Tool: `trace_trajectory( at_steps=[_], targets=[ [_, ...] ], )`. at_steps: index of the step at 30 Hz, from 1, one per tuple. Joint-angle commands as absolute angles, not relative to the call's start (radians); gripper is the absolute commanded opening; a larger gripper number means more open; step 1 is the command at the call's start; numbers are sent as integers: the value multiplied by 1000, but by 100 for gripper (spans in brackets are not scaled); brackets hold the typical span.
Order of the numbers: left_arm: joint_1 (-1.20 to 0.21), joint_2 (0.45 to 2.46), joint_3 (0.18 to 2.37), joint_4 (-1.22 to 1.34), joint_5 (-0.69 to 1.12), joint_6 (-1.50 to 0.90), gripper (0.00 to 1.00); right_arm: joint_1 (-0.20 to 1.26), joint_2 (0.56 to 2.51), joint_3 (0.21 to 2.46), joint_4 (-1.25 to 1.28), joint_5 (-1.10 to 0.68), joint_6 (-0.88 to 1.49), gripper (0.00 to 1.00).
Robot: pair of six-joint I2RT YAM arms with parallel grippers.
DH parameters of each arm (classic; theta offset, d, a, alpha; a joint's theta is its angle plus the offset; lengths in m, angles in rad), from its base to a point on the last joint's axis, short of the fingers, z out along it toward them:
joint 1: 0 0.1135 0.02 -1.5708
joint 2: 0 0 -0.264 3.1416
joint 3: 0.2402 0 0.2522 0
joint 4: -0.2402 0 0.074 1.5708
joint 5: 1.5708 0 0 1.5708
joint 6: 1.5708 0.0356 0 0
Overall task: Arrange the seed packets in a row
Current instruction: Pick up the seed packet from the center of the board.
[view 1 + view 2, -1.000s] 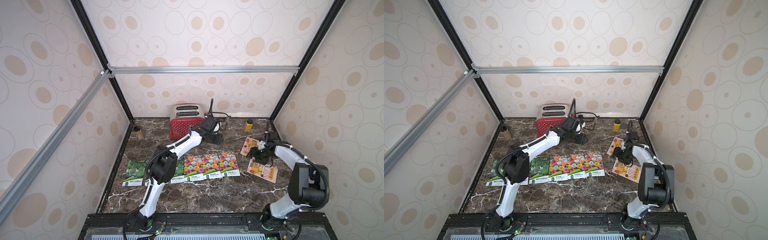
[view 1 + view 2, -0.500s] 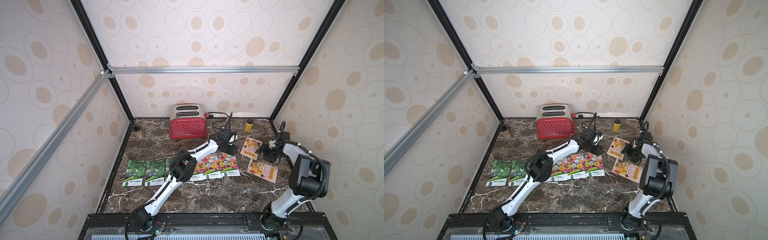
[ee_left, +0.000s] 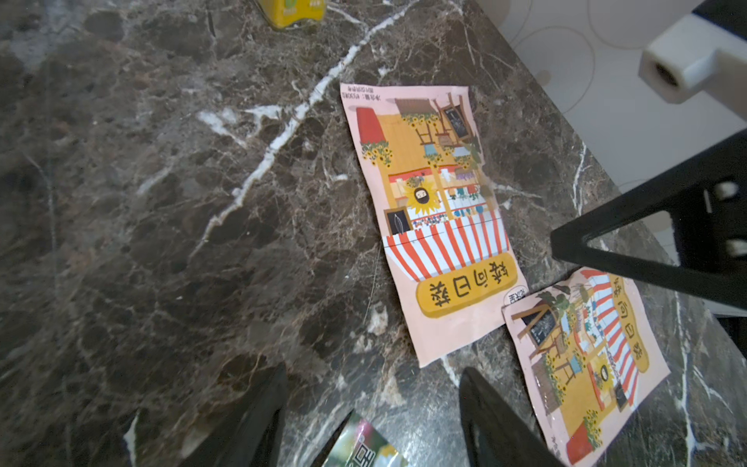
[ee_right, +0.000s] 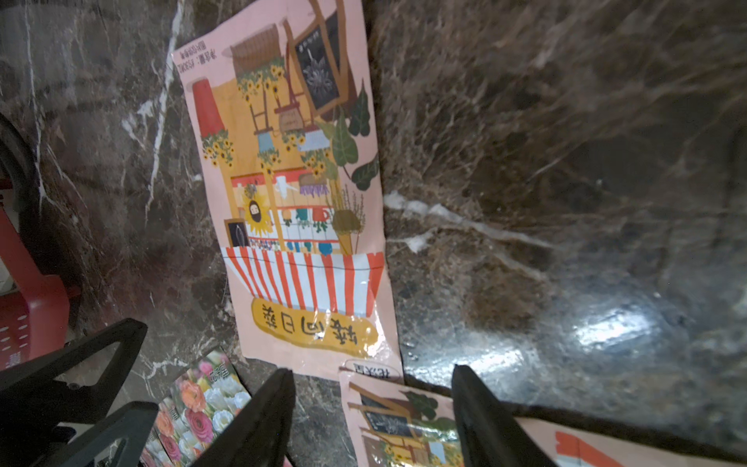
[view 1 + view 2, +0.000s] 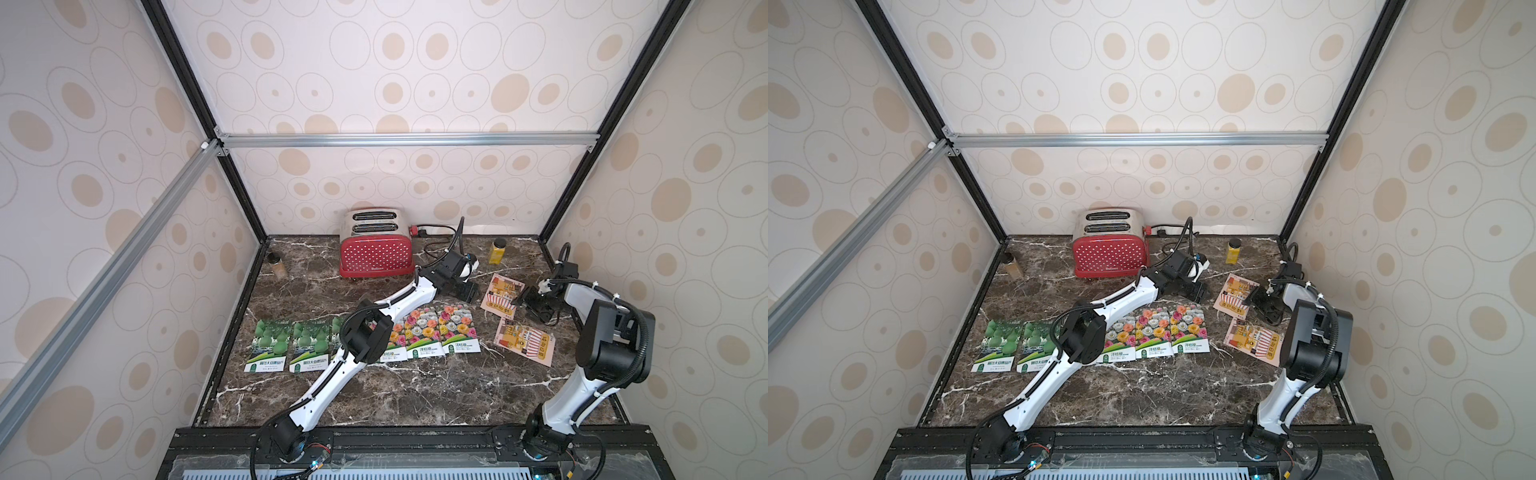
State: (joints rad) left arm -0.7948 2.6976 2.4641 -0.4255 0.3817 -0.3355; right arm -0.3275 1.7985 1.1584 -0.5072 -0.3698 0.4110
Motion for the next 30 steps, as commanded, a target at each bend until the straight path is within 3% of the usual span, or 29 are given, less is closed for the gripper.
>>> trace_trajectory(
  at_steps=[1, 7, 11, 16, 25, 30],
  targets=[
    [-795, 2732, 2520, -398, 391, -312, 69, -333, 1818, 1192, -520, -383, 424, 65],
    [-796, 2747, 2522, -366, 421, -337, 70, -334, 1701, 1126, -569, -358, 414, 66],
    [-796, 2716, 2491, -370, 440, -340, 63, -352, 1587, 1048, -616, -329, 418, 66],
    [-798, 2652, 2453, -364, 421, -317, 66, -384, 1446, 972, -688, -279, 420, 66],
    [-810, 2538, 2411, -411, 601, -274, 65, -410, 1344, 820, -776, -414, 470, 66],
    [-842, 2544, 2409, -436, 639, -231, 66, -411, 1345, 818, -831, -404, 456, 66]
  ],
)
